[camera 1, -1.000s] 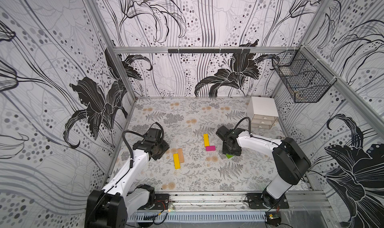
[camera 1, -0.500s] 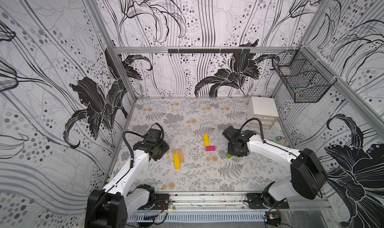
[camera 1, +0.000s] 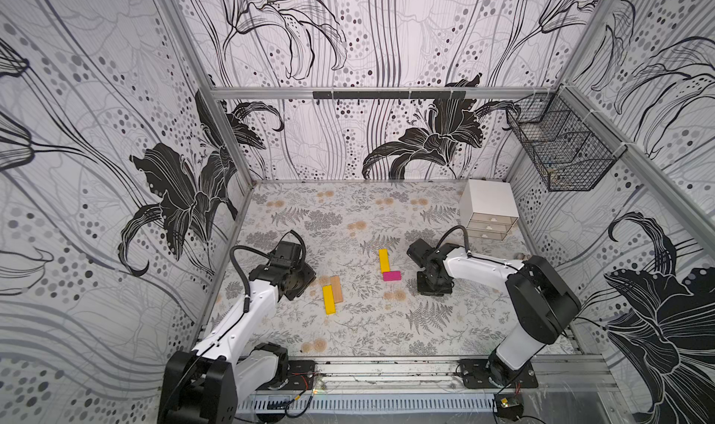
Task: Assemble the letter h with building blocks
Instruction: Move the building block to the center of the board.
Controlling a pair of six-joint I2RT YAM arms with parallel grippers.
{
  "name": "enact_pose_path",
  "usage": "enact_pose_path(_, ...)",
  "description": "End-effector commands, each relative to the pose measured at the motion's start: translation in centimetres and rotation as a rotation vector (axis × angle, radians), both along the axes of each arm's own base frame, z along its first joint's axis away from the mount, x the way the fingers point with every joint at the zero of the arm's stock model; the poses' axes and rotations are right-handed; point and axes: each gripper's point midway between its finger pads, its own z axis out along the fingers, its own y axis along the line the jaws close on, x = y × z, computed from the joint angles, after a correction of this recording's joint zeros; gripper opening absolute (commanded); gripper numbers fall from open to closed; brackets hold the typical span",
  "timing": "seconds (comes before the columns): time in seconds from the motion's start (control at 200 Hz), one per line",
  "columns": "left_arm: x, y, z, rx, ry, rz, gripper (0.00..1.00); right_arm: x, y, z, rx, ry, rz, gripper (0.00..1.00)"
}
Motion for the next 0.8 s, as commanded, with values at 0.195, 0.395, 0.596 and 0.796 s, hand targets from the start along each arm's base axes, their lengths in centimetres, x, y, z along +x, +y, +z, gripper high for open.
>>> enact_pose_path(0.195,0.2,-0.3,-0.1,-0.005,-0.013,-0.008,0.36,0.9,0.9,1.5,0.001,0.002,0.056,0.31)
enact_pose_path(0.395,0.3,-0.2,-0.2,-0.003,-0.015,-0.007,0.36,1.1,0.2,4.8,0.015,-0.079,0.047,0.64)
enact_pose_path(0.596,0.4,-0.2,0.1,-0.002,-0.017,-0.012,0.36,3.4,-1.3,4.3,-0.009,-0.091,-0.04,0.73)
enact_pose_path(0.796,0.1,-0.1,-0.1,0.008,-0.011,-0.016,0.36,4.6,-0.8,2.4,0.021,-0.025,-0.032,0.73)
